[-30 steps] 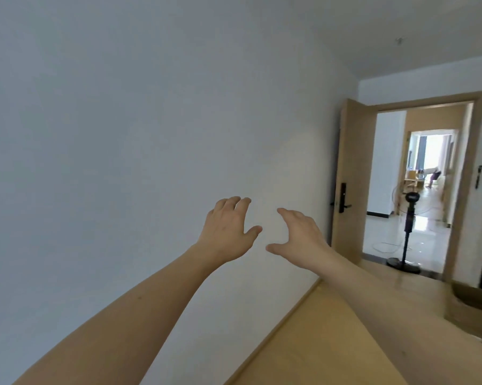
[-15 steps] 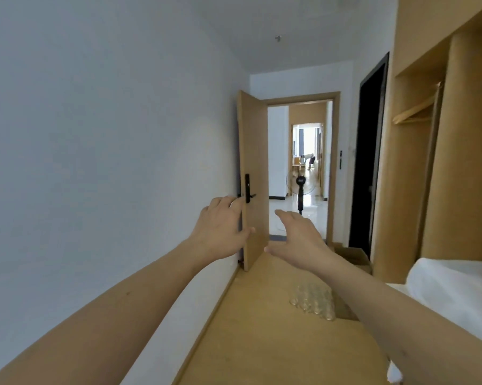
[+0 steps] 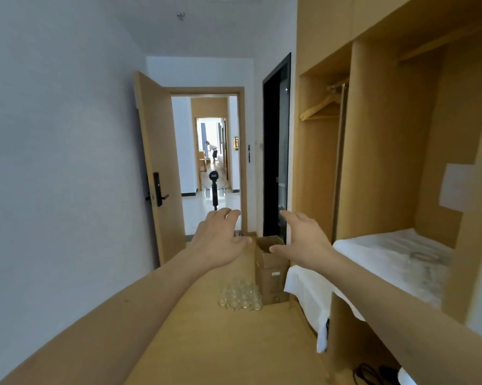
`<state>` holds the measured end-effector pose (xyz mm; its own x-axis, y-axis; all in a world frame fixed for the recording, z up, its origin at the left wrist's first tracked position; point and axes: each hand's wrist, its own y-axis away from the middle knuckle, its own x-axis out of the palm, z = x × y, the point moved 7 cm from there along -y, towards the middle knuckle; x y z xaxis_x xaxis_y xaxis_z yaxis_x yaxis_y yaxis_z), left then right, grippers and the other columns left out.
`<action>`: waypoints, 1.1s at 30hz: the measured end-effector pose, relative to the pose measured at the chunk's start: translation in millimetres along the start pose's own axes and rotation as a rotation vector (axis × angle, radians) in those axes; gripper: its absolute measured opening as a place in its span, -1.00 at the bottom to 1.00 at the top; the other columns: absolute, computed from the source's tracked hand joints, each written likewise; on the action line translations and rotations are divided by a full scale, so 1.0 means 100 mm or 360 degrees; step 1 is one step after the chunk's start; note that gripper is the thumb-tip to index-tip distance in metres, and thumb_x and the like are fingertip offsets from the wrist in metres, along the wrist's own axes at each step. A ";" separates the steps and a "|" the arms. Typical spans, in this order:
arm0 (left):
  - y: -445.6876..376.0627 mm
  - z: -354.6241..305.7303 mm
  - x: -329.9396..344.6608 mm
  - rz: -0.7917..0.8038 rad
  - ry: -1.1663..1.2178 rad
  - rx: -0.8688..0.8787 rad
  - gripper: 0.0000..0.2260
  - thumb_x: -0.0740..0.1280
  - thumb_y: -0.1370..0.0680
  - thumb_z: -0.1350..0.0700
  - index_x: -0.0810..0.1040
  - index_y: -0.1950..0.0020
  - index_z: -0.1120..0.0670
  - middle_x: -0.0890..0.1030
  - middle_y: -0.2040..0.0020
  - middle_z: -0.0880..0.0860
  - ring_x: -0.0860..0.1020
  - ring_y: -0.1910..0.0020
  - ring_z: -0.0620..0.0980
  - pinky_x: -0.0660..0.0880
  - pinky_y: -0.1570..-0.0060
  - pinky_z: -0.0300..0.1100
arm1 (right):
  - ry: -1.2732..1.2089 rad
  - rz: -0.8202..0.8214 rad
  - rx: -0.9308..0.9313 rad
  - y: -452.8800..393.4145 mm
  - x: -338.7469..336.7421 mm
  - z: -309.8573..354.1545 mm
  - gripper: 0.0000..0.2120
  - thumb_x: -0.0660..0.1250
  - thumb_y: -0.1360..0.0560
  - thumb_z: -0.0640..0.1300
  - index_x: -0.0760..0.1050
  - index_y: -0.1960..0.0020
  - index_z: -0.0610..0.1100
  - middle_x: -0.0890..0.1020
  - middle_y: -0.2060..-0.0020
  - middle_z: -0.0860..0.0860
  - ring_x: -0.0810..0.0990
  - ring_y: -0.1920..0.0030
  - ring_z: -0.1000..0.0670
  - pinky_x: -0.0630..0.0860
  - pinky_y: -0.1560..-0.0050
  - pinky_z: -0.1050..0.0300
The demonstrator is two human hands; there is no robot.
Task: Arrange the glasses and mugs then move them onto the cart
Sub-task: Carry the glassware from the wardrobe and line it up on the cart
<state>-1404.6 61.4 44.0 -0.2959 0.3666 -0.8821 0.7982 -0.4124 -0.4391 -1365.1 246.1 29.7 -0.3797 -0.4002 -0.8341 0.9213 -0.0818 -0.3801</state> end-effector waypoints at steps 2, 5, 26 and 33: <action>-0.16 -0.01 0.23 0.0065 0.0075 0.0045 -0.40 0.29 -0.60 -0.16 0.26 -0.57 0.05 0.34 -0.51 0.06 0.29 -0.47 0.09 0.36 -0.40 0.06 | 0.0048 0.0032 0.0111 -0.02 0.06 -0.20 -0.14 0.48 -0.46 0.13 0.11 -0.61 0.02 0.28 -0.55 0.01 0.27 -0.51 -0.11 0.36 -0.42 -0.06; -0.41 -0.08 0.58 0.0129 0.0140 0.0137 -0.37 0.30 -0.60 -0.19 0.24 -0.59 0.04 0.34 -0.52 0.06 0.29 -0.48 0.09 0.35 -0.43 0.05 | 0.0111 0.0048 0.0259 -0.07 0.11 -0.55 -0.13 0.48 -0.46 0.14 0.11 -0.61 0.03 0.26 -0.56 0.01 0.28 -0.51 -0.12 0.38 -0.42 -0.07; -2.72 -1.28 2.20 0.0287 0.0241 0.0598 -0.35 0.30 -0.59 -0.23 0.21 -0.59 0.02 0.30 -0.55 0.05 0.23 -0.53 0.10 0.33 -0.44 0.05 | 0.0192 -0.0084 0.0718 -1.38 0.12 -2.79 -0.16 0.48 -0.44 0.17 0.17 -0.59 -0.01 0.34 -0.51 -0.03 0.31 -0.48 -0.12 0.39 -0.38 0.00; -3.27 -1.57 2.75 0.0352 0.0297 0.0734 -0.38 0.31 -0.59 -0.21 0.26 -0.55 0.03 0.32 -0.52 0.06 0.26 -0.50 0.11 0.33 -0.42 0.06 | 0.0240 -0.0099 0.0865 -1.71 0.20 -3.41 -0.14 0.49 -0.42 0.18 0.19 -0.58 -0.04 0.34 -0.51 -0.04 0.31 -0.48 -0.10 0.40 -0.39 0.00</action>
<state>-1664.8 428.3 -28.1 -0.0151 0.3540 -0.9351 0.5052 -0.8044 -0.3126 -1558.3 563.2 -58.1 -0.4055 -0.2479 -0.8798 0.7923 -0.5754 -0.2031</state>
